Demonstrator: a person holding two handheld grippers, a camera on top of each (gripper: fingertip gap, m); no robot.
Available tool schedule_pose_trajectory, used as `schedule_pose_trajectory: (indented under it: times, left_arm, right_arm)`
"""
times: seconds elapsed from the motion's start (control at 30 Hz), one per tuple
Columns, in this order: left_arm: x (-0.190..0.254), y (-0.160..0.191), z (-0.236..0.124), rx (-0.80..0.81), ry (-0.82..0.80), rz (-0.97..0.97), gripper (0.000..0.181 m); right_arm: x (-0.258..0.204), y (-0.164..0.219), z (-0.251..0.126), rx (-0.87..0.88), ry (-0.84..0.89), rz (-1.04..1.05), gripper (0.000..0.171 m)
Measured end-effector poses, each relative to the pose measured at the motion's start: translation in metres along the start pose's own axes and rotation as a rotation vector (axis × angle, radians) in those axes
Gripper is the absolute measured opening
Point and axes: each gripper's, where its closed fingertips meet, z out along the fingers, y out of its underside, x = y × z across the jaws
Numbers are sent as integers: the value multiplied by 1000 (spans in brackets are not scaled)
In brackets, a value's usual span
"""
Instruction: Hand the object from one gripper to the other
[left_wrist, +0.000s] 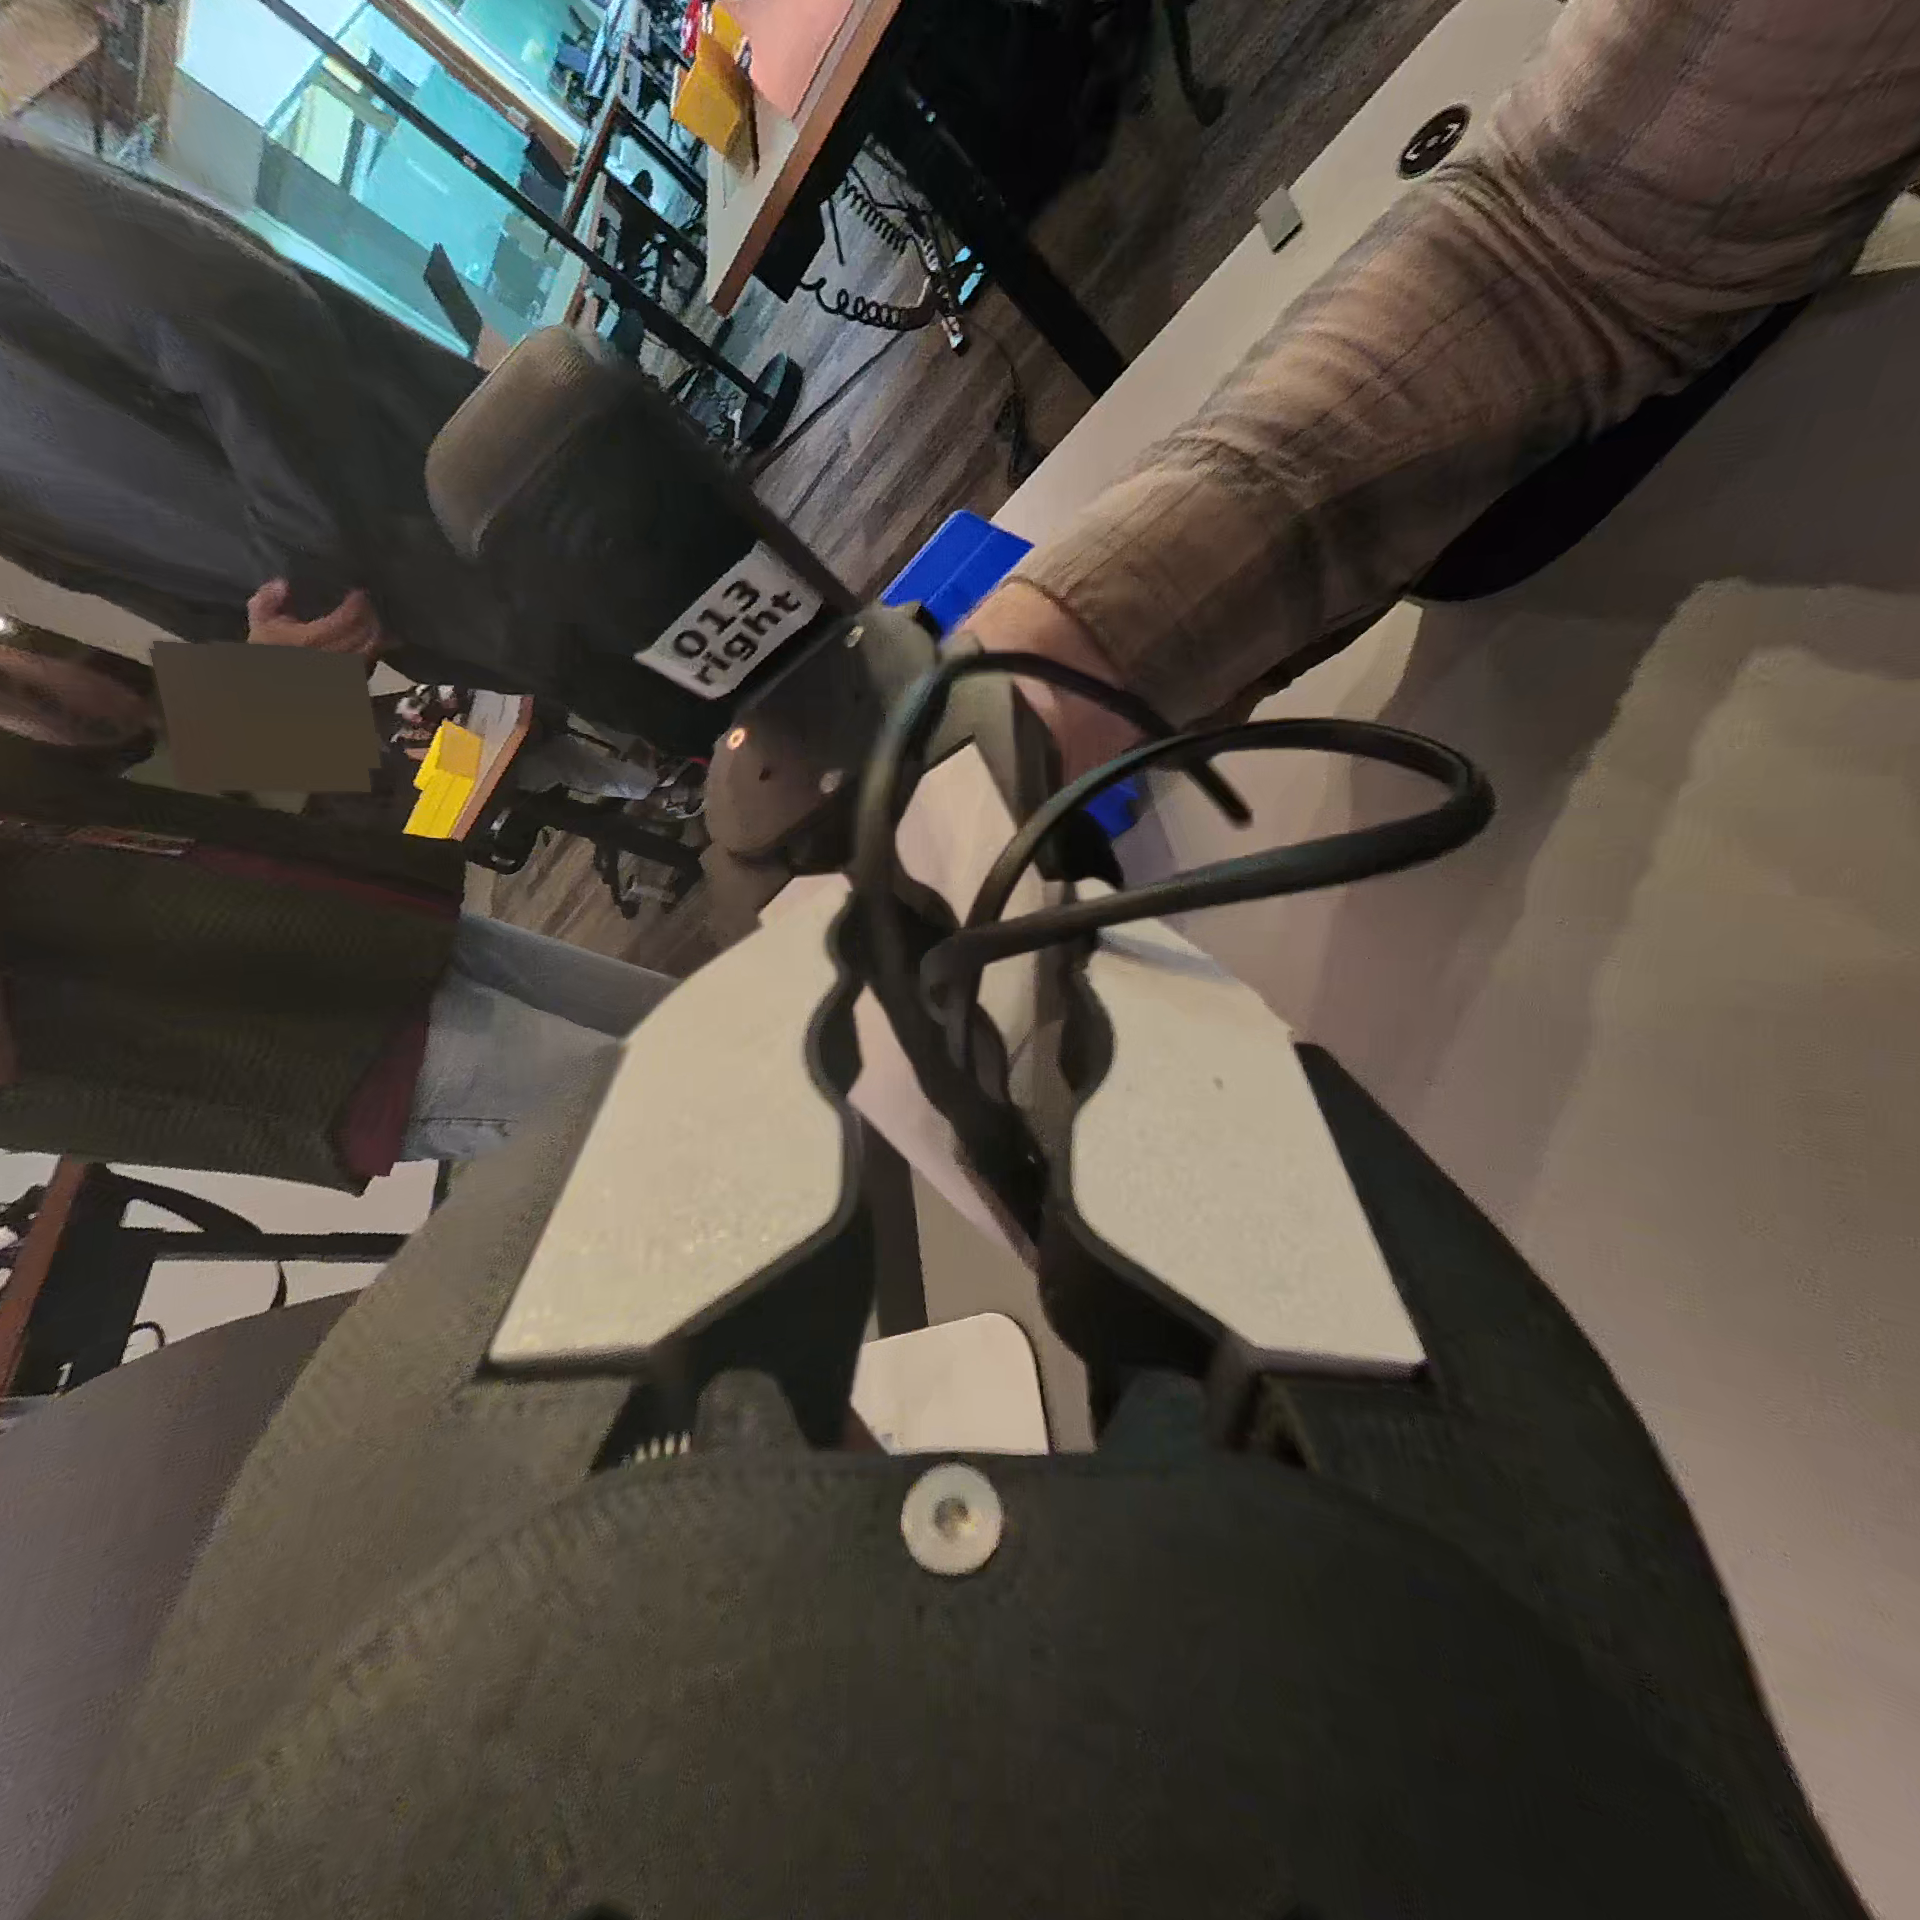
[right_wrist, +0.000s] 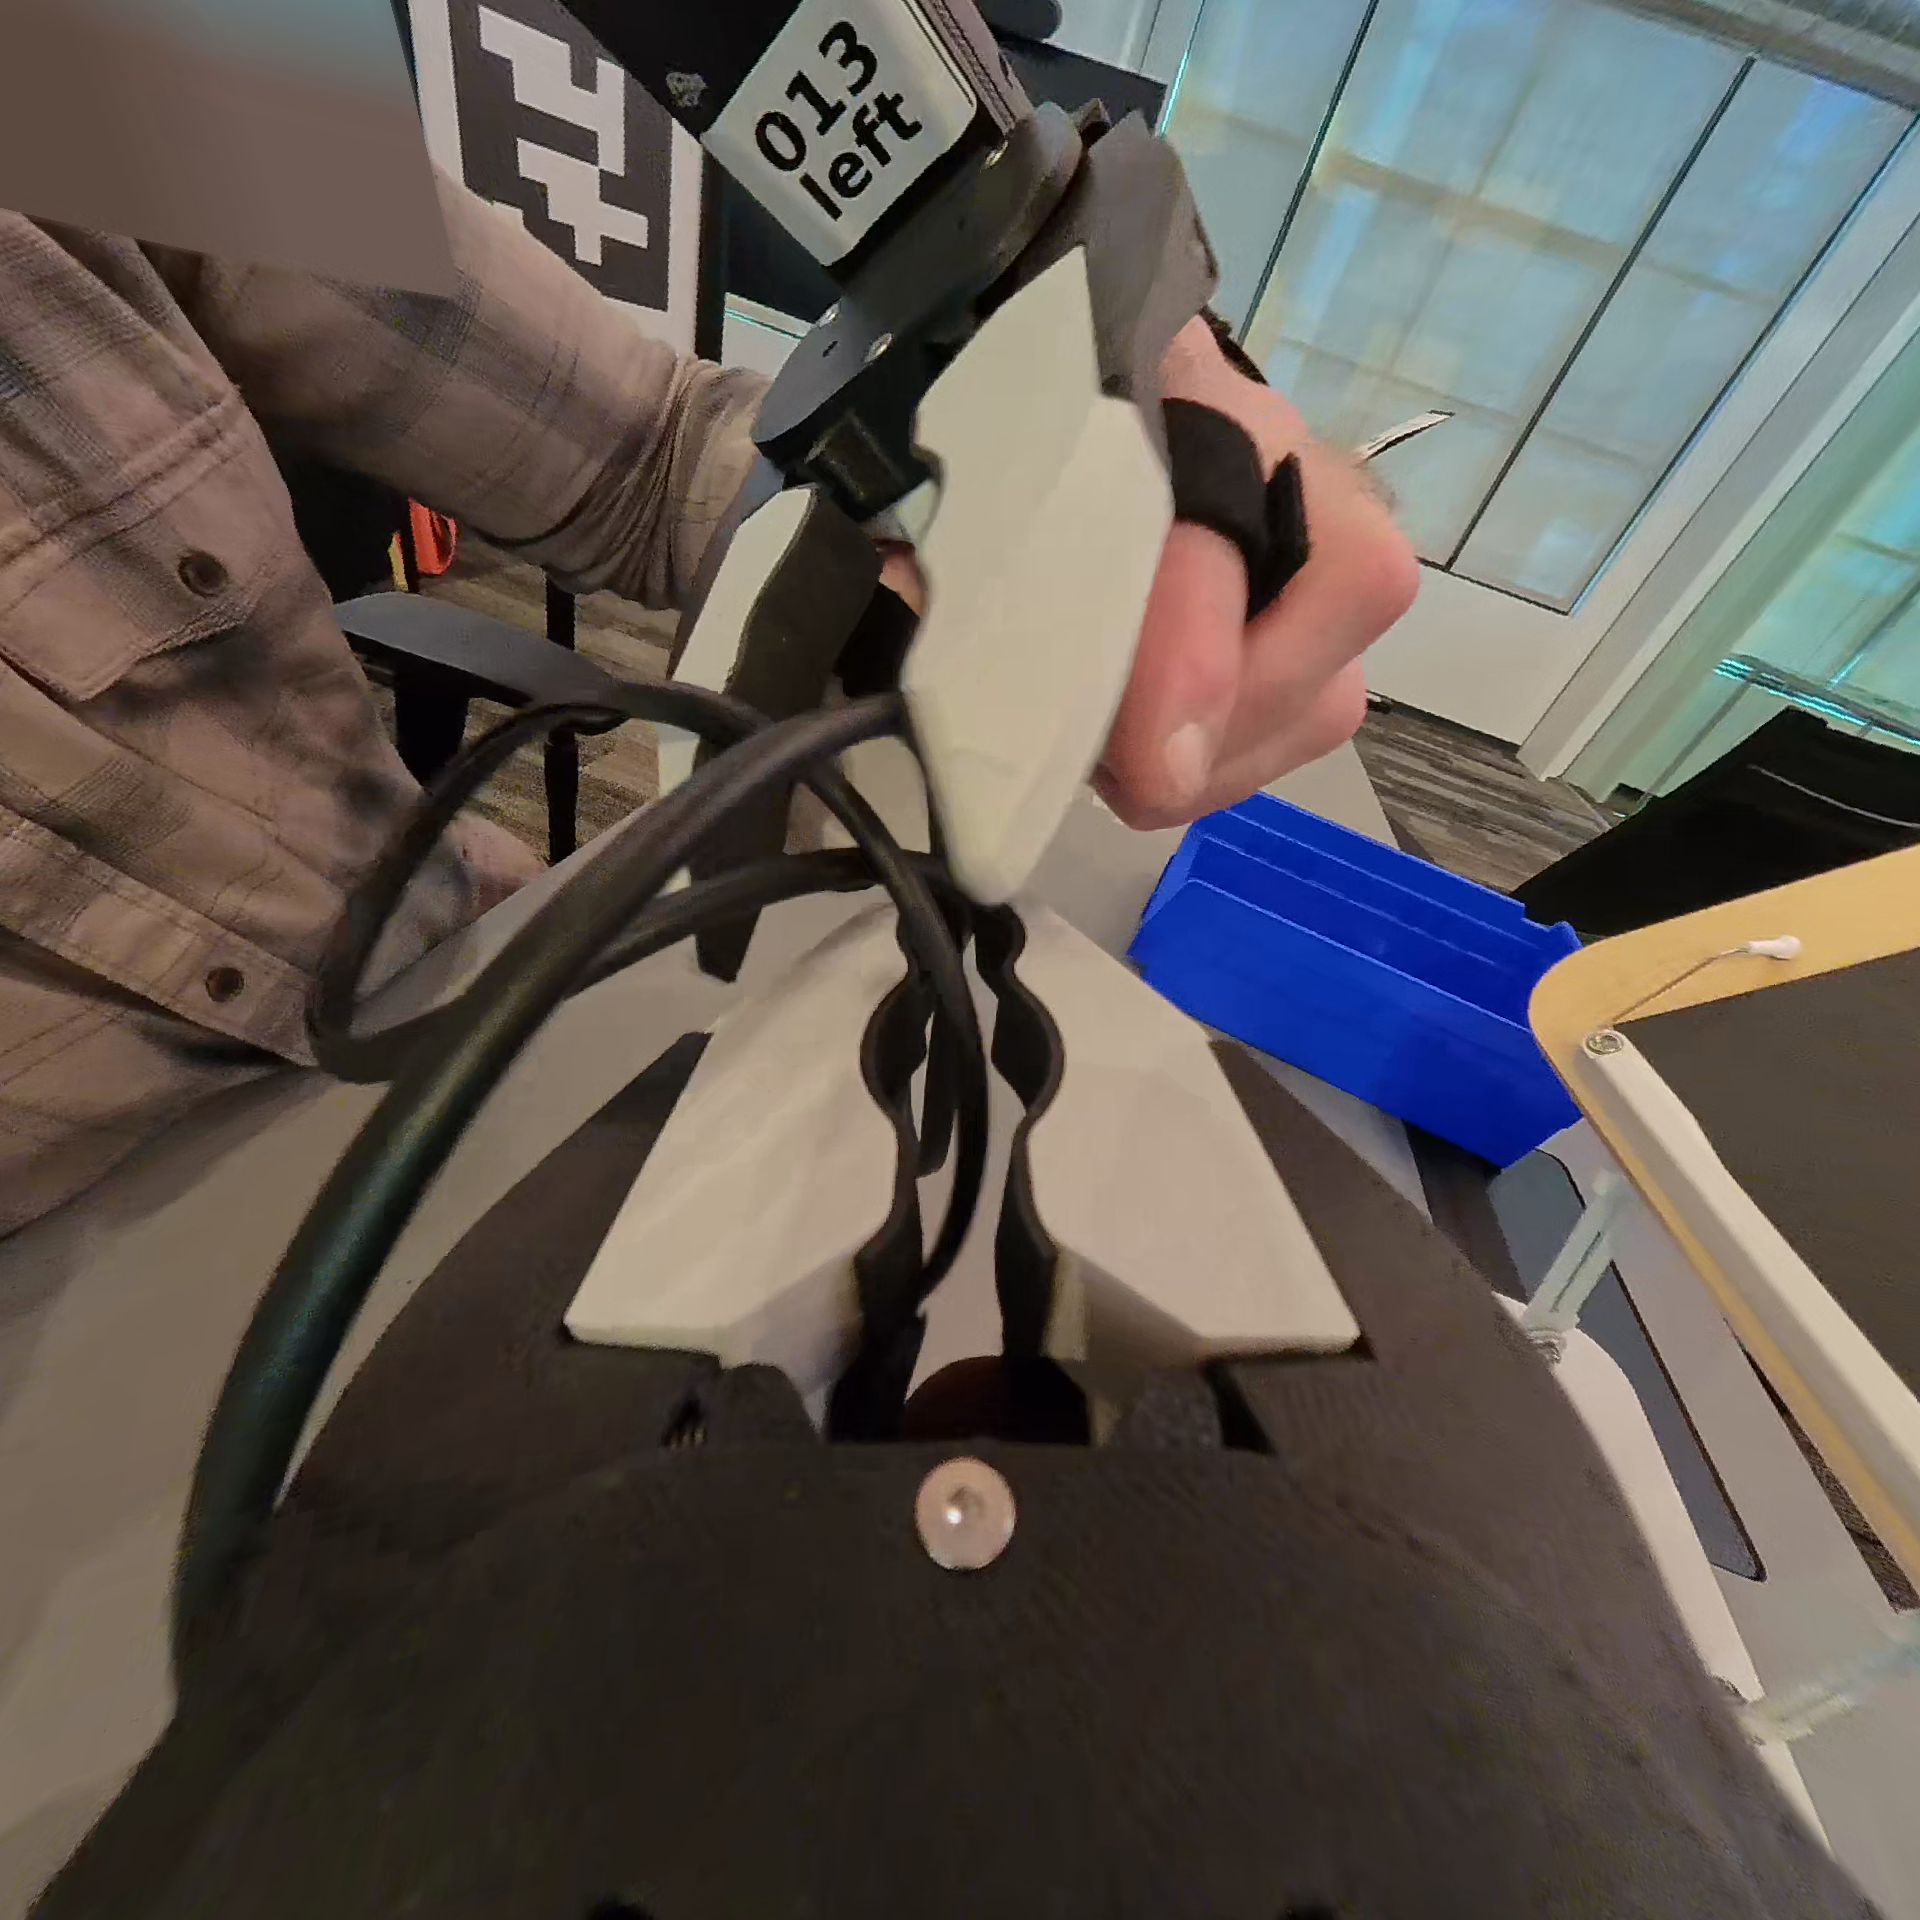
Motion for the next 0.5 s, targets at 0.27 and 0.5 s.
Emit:
schedule_pose_trajectory:
  times: [0.27,0.5]
  left_arm:
    - [5,-6,1,28,9,-31,12]
    - [8,-3,-4,-8,19,7,8]
  right_arm:
    - [-1,0,-1,10,-11,6,2]
    - [-8,6,3,-31,-40,-23,2]
